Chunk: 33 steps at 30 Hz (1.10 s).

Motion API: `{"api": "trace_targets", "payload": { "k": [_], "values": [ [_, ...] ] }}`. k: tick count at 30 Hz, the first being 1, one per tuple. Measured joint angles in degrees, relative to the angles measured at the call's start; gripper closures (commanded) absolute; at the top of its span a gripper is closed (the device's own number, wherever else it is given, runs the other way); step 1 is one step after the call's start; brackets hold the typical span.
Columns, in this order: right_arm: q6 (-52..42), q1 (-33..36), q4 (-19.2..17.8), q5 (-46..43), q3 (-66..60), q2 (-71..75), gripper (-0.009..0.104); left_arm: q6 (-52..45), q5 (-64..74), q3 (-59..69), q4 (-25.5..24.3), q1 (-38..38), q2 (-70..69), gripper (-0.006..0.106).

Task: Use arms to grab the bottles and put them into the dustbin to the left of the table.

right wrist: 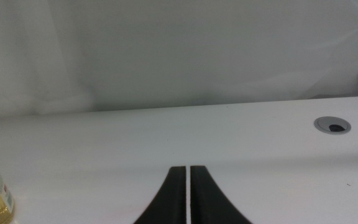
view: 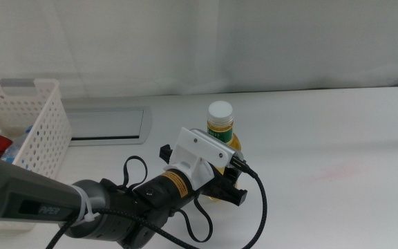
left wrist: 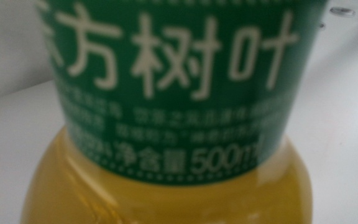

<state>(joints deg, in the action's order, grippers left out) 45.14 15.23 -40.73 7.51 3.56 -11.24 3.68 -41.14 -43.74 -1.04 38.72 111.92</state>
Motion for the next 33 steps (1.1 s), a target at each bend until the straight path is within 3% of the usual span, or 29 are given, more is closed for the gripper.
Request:
{"api": "trace_targets", "payload": {
  "k": [1,10,19,26,33],
  "values": [
    [0.0,0.0,0.0,0.0,0.0,0.0,0.098,0.3,0.1,0.0,0.0,0.0,0.0,0.103],
    [0.0,0.0,0.2,0.0,0.0,0.0,0.098,0.9,6.1,-0.1,0.4,0.0,-3.1,0.103],
    [0.0,0.0,0.2,0.0,0.0,0.0,0.098,-14.3,25.6,-7.3,9.1,-2.4,-17.1,0.103],
    [0.0,0.0,0.2,0.0,0.0,0.0,0.098,-18.1,38.4,-13.0,10.3,-12.1,-26.8,0.103],
    [0.0,0.0,0.2,0.0,0.0,0.0,0.098,-21.0,56.6,-21.3,8.7,-27.4,-33.3,0.103]
  ]
}}
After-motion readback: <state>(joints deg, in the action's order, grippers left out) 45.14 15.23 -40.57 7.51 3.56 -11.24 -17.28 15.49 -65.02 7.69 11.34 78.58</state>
